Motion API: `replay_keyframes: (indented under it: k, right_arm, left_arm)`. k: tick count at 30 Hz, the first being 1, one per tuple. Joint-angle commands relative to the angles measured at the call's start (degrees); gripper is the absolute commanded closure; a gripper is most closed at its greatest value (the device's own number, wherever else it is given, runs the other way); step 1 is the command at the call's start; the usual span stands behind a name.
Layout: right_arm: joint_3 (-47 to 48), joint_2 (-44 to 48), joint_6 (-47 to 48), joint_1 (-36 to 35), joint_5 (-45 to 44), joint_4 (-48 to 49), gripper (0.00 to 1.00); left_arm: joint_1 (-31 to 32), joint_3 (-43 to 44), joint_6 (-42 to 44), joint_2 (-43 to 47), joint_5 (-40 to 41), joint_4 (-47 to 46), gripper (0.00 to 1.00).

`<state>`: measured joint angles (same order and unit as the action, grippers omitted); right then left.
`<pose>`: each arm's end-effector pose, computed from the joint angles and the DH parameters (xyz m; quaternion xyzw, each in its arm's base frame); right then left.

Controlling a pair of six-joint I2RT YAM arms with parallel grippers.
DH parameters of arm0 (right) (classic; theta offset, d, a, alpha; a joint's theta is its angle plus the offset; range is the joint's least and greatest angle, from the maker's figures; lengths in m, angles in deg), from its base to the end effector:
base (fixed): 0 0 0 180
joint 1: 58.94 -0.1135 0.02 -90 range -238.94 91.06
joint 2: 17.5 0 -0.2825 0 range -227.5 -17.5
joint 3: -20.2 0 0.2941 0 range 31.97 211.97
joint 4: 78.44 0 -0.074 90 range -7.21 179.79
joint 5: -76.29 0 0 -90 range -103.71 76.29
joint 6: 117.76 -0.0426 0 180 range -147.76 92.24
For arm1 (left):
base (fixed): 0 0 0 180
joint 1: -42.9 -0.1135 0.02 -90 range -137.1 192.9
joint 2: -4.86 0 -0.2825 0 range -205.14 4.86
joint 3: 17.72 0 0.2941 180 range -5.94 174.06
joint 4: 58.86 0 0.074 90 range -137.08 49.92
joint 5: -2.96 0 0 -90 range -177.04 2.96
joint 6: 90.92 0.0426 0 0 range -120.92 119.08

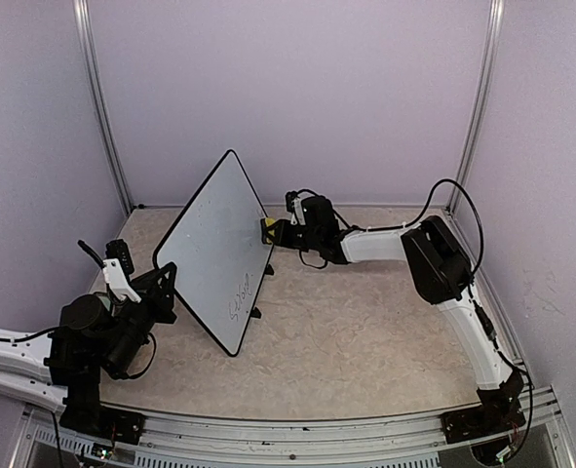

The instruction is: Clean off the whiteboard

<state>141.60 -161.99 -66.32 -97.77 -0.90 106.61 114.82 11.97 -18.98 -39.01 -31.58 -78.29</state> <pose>0.4851 0.4026 0.1265 -0.0674 0.8040 0.4355 0.3992 0.0952 -0.1785 0.2462 -0.0363 0.6876 -0.2405 0.6842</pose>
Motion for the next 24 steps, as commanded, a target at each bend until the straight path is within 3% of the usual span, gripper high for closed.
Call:
replay_keyframes:
  k: [1,8,18,24]
  right_arm:
    - [-1.18,-1.78,-2.94,-0.65,0.87,-1.37,1.0]
    - [1.48,1.43,-1.59,-1.02,3.27,0.46,1.0]
    - [16.04,1.37,1.74,-1.25,0.09,-10.54,1.0]
    - [14.81,-1.31,1.79,-1.16,-3.54,-14.02,1.0]
  left_arm:
    - [1.36,-0.75,-1.6,0.02,-11.52,-1.15,1.0]
    - [1.38,-0.69,-1.69,0.23,-11.63,-0.96,1.0]
    - [1.51,-0.6,-2.37,0.26,-12.21,-0.71,1.0]
    - [1.91,-0.5,-2.76,1.33,-12.15,-0.01,1.0]
